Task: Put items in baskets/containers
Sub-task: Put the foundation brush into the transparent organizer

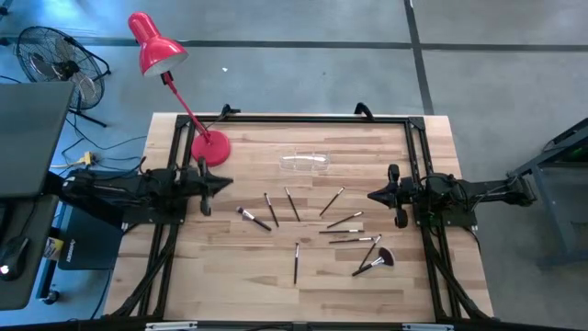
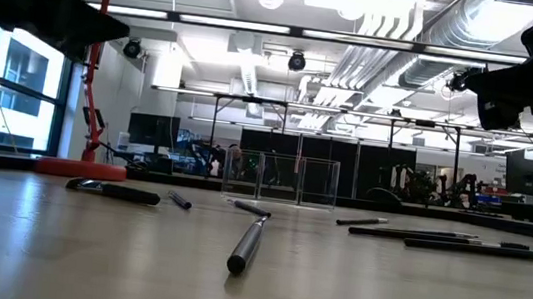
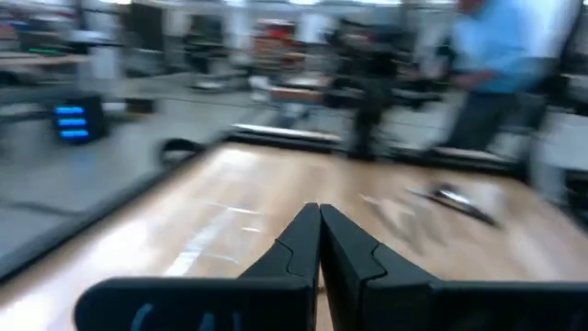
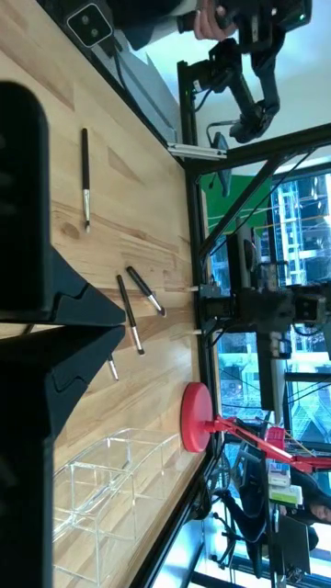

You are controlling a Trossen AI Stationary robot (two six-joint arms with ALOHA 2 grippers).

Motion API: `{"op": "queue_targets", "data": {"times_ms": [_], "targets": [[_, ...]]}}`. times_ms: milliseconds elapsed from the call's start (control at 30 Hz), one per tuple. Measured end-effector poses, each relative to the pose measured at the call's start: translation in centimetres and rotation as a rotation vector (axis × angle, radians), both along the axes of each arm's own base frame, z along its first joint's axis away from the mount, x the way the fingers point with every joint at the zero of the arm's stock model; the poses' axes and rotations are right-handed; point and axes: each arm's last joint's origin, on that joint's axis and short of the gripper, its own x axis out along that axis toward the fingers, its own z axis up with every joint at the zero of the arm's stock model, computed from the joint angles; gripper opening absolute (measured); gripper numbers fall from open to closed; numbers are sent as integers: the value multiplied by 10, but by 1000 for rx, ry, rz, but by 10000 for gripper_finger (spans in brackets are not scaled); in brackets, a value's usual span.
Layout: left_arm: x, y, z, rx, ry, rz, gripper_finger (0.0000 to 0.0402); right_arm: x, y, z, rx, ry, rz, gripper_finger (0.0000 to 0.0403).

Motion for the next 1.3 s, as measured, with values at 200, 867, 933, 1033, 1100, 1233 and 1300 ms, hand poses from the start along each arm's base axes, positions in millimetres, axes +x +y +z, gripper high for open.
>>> {"op": "queue_targets", "data": {"times_ms": [200, 867, 933, 1033, 1100, 1233, 1300], "targets": [[8, 7, 23, 5, 47, 293, 3, 0, 0, 0, 0, 0, 0, 0], [97, -2, 82, -42, 206, 363, 3, 0, 0, 0, 0, 0, 0, 0], [106, -4, 88, -70, 201, 349, 3, 0, 0, 0, 0, 0, 0, 0], [118, -6, 102, -132, 178, 305, 3, 0, 0, 0, 0, 0, 0, 0], [124, -7, 109, -176, 189, 284, 3, 0, 0, 0, 0, 0, 0, 0], [140, -11, 113, -317, 253, 243, 3, 0, 0, 0, 0, 0, 0, 0], [148, -14, 112, -423, 287, 215, 3, 0, 0, 0, 0, 0, 0, 0]]}}
